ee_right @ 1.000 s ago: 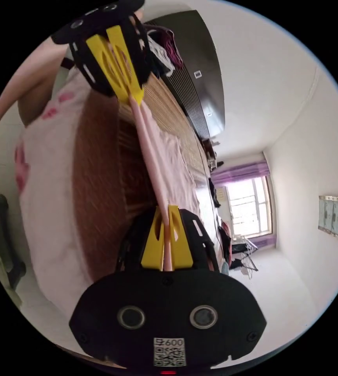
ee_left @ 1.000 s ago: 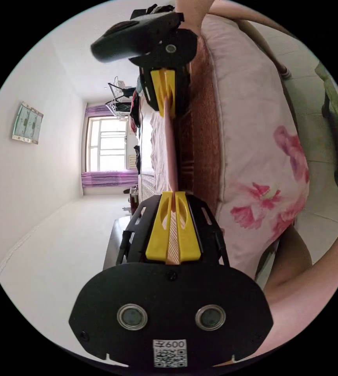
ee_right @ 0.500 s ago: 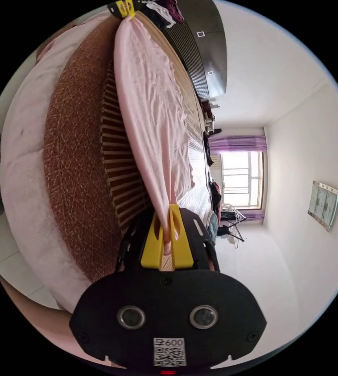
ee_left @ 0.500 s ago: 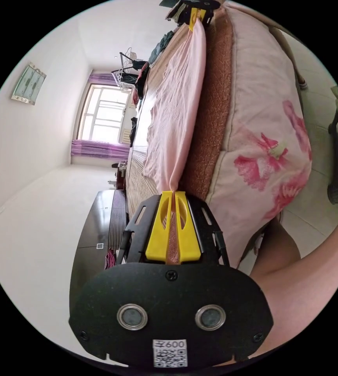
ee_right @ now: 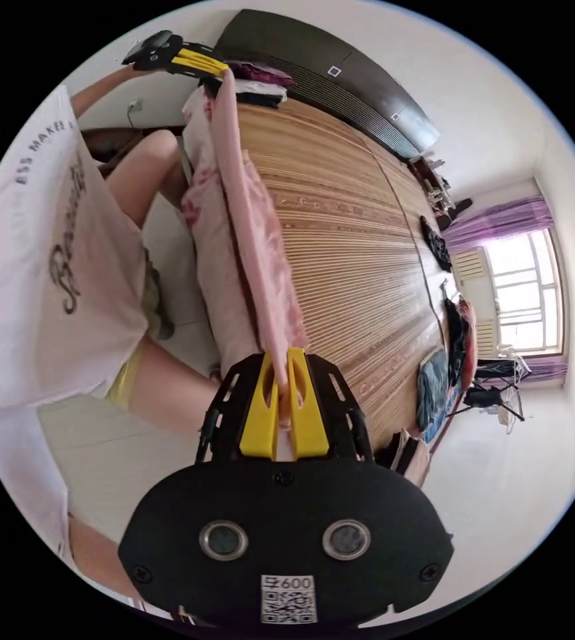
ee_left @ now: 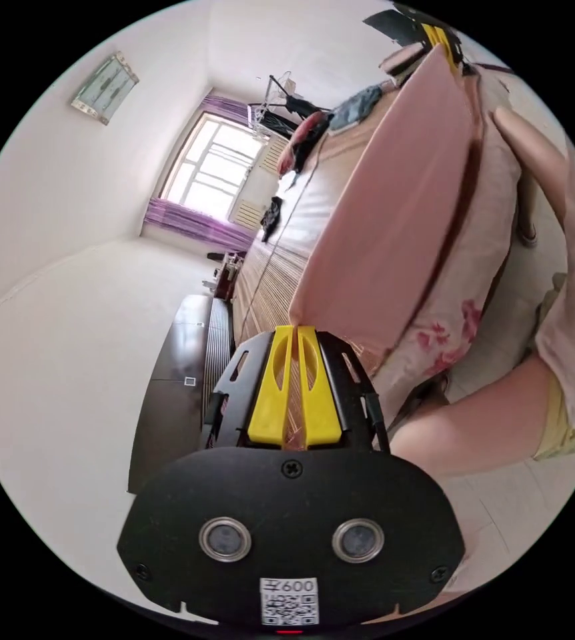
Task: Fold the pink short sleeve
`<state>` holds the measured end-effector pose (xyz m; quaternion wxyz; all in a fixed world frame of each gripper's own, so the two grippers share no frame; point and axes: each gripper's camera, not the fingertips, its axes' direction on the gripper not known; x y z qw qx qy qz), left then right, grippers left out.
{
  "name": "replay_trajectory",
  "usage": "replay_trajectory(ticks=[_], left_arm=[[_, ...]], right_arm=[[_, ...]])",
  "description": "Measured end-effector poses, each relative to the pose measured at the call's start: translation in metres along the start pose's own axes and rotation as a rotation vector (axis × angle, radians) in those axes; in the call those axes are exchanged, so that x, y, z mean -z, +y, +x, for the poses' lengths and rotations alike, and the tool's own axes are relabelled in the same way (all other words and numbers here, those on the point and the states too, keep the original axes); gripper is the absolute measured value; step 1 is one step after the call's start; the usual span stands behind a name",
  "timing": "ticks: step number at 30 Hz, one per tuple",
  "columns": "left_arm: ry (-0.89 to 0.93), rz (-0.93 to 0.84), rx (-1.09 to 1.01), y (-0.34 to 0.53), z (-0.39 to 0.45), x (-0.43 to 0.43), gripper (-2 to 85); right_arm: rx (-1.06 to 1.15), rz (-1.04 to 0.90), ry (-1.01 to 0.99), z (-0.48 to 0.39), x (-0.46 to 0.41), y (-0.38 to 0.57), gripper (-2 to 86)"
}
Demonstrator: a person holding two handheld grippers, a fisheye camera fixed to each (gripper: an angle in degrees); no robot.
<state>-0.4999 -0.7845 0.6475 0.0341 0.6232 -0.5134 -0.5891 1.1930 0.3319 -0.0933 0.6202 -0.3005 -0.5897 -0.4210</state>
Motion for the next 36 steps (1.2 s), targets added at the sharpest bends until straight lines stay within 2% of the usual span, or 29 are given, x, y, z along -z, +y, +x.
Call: replay_trajectory(ticks=[2, 6, 11, 13, 17, 22, 26, 29, 33, 36], left_arm=[[-0.047, 0.06, 0.047, -0.041, -0.039, 0.026, 1.5], [-0.135, 0.139, 0.066, -0.109, -0.072, 0.004, 1.4], [-0.147, 0.227, 0.158, -0.226, -0.124, -0.105, 1.4], [-0.169, 0.241, 0.223, -0.26, -0.139, -0.131, 1.4], [-0.191, 0.216, 0.272, -0.31, -0.129, -0.166, 1.6], [-0.105, 0.205, 0.231, -0.299, -0.058, -0.184, 1.7], [-0.093, 0.171, 0.16, -0.267, 0.011, -0.153, 1.7], [-0.06, 0.132, 0.113, -0.252, 0.03, -0.12, 1.6], [-0.012, 0.065, 0.087, -0.26, 0.026, -0.127, 1.6], [0.04, 0.033, 0.079, -0.277, 0.028, -0.19, 1.6]], right_arm=[[-0.008, 0.016, 0.093, 0.004, 0.053, -0.018, -0.8], [-0.046, 0.021, 0.244, 0.028, 0.076, -0.059, -0.8], [-0.228, 0.089, 0.544, 0.102, 0.096, -0.123, -0.8], [-0.299, 0.132, 0.564, 0.123, 0.117, -0.14, -0.8], [-0.325, 0.137, 0.515, 0.128, 0.157, -0.169, -0.8], [-0.273, 0.107, 0.454, 0.089, 0.195, -0.184, -0.9], [-0.146, 0.062, 0.336, 0.043, 0.266, -0.192, -0.8], [-0.046, 0.019, 0.245, 0.028, 0.338, -0.204, -0.8], [-0.019, 0.015, 0.087, 0.065, 0.412, -0.228, -0.8], [-0.039, 0.002, -0.047, 0.121, 0.424, -0.253, -0.8]])
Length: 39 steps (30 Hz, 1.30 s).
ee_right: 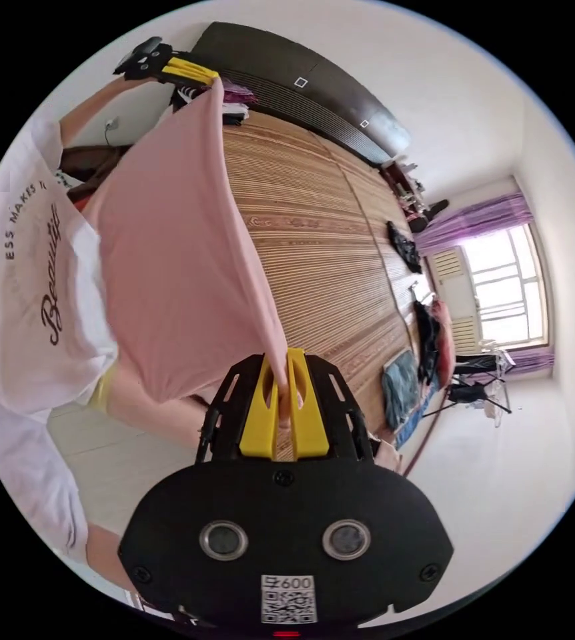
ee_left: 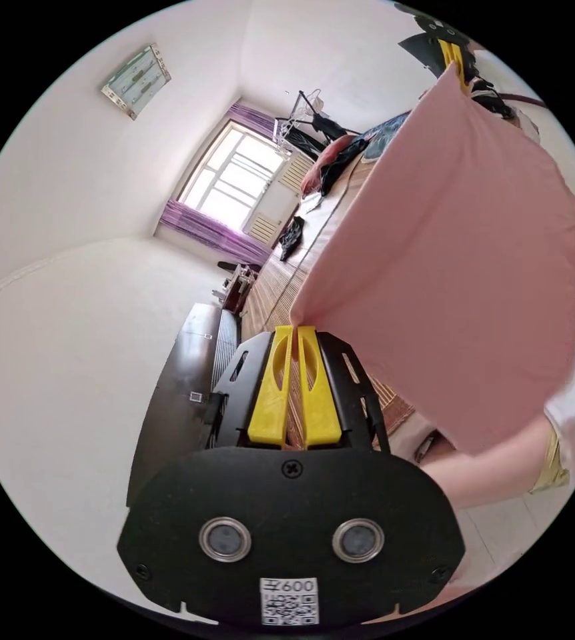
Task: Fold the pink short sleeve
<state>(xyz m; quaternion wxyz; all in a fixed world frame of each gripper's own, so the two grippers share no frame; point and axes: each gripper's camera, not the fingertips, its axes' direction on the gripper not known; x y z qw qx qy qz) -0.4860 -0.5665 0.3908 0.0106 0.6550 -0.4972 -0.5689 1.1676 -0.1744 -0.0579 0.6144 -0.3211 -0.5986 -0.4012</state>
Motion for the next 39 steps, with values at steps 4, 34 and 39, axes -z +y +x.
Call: replay_trajectory(ticks=[4, 34, 39], left_arm=[[0.163, -0.051, -0.028, -0.02, 0.027, -0.162, 1.7], [0.956, -0.218, 0.715, 0.085, -0.011, -0.724, 0.5], [0.751, -0.263, 0.606, 0.058, -0.02, -0.674, 0.4]], right_arm=[[-0.048, -0.061, -0.075, 0.082, -0.058, -0.039, -0.8], [-0.836, 0.022, -0.511, 0.407, -0.179, -0.006, -0.8], [-0.916, 0.084, -0.372, 0.409, -0.156, 0.028, -0.8]])
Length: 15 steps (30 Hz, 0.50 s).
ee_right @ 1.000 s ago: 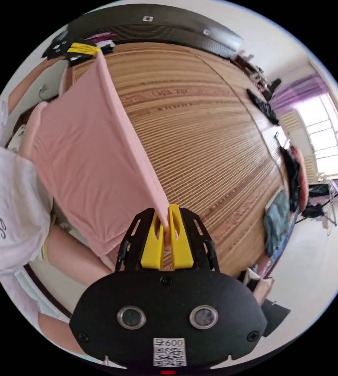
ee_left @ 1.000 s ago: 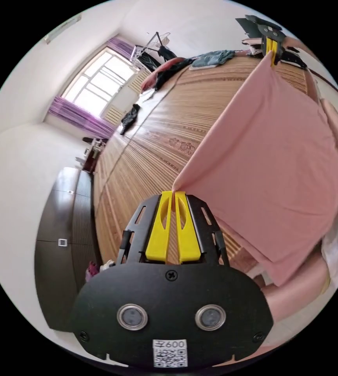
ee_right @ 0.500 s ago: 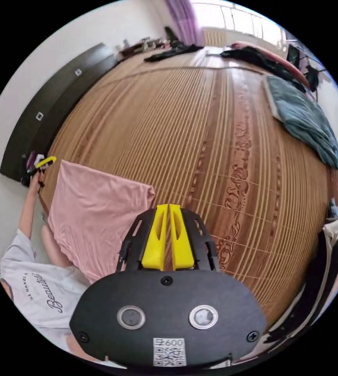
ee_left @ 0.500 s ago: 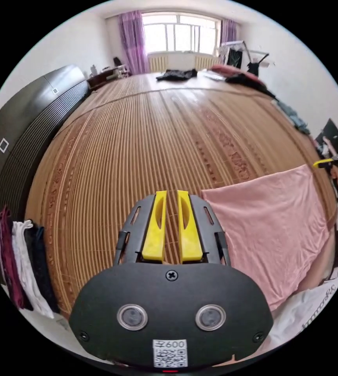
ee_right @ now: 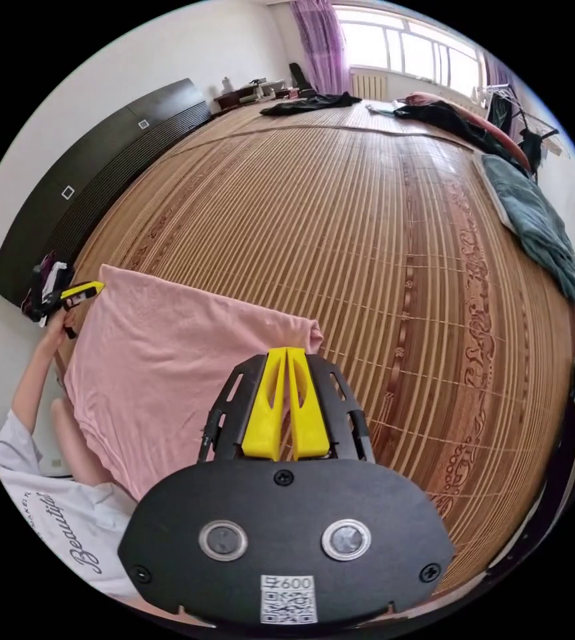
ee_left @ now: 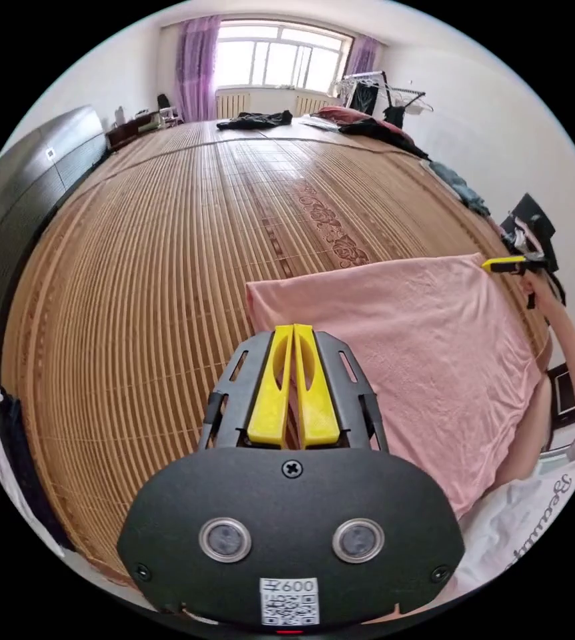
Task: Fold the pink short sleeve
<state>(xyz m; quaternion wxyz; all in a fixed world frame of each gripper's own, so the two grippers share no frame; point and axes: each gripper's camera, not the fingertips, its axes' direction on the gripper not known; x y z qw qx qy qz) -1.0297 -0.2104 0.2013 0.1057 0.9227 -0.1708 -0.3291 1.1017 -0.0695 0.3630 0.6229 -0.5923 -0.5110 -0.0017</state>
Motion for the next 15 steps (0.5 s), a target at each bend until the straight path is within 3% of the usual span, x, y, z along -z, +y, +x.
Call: replay_trajectory(ticks=[2, 6, 11, 15], left_arm=[[-0.193, 0.051, -0.095, 0.028, 0.047, 0.056, 0.4], [-0.316, 0.183, -0.198, 0.127, 0.132, 0.157, 0.4], [-0.054, 0.381, -0.154, 0.269, 0.249, 0.253, 0.3], [0.062, 0.341, -0.097, 0.303, 0.316, 0.251, 0.3]], right_arm=[[0.095, 0.08, -0.029, -0.015, 0.031, 0.034, -0.9], [0.185, 0.104, -0.112, -0.043, 0.062, 0.108, -0.9], [0.145, 0.14, -0.206, -0.075, 0.038, 0.2, -0.9], [0.109, 0.093, -0.22, -0.076, -0.01, 0.238, -0.9]])
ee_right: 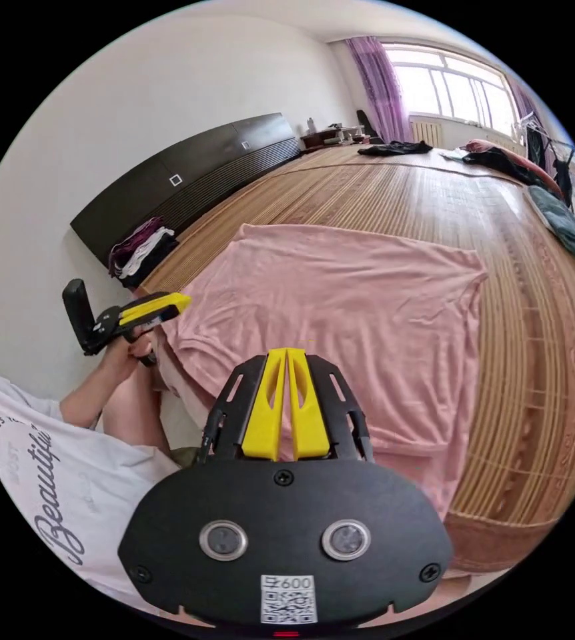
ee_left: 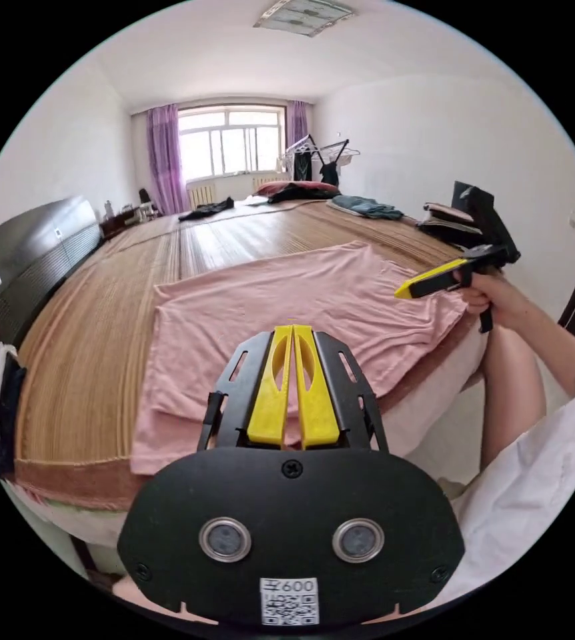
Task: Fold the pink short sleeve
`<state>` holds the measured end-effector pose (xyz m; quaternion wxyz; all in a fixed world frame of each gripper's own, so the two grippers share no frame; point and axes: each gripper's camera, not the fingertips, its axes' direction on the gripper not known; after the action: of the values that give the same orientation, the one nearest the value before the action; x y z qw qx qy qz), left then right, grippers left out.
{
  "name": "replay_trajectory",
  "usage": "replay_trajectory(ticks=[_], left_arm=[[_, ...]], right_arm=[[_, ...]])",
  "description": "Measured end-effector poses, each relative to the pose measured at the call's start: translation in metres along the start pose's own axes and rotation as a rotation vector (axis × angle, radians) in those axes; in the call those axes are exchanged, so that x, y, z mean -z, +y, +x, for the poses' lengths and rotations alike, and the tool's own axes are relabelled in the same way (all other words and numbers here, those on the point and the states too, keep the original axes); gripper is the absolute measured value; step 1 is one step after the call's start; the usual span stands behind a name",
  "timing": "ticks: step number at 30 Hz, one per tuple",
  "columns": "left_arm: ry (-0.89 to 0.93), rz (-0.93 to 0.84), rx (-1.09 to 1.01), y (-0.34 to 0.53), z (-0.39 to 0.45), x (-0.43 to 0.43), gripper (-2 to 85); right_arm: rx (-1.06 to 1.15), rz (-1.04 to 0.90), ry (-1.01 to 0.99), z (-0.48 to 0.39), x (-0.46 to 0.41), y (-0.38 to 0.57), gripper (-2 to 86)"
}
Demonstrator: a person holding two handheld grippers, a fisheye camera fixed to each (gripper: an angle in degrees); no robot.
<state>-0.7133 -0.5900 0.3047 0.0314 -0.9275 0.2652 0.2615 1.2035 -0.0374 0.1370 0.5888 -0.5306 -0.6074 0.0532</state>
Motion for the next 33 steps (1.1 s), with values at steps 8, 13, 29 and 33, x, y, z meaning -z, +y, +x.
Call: replay_trajectory(ticks=[8, 13, 29, 33], left_arm=[[-0.13, -0.052, -0.089, 0.028, 0.077, 0.059, 0.3], [-0.137, 0.151, -0.102, 0.0, 0.164, 0.136, 0.2], [-0.003, 0.237, -0.377, -0.003, 0.381, 0.204, 0.3], [-0.149, 0.289, -0.202, -0.02, 0.341, 0.269, 0.3]], right_arm=[[-0.178, 0.181, 0.008, 0.102, 0.035, 0.109, -0.9], [-0.279, 0.444, 0.161, 0.147, 0.052, 0.162, -0.9], [-0.204, 0.44, 0.393, 0.219, -0.078, 0.241, -0.9], [-0.185, 0.542, 0.399, 0.231, -0.081, 0.258, -0.9]])
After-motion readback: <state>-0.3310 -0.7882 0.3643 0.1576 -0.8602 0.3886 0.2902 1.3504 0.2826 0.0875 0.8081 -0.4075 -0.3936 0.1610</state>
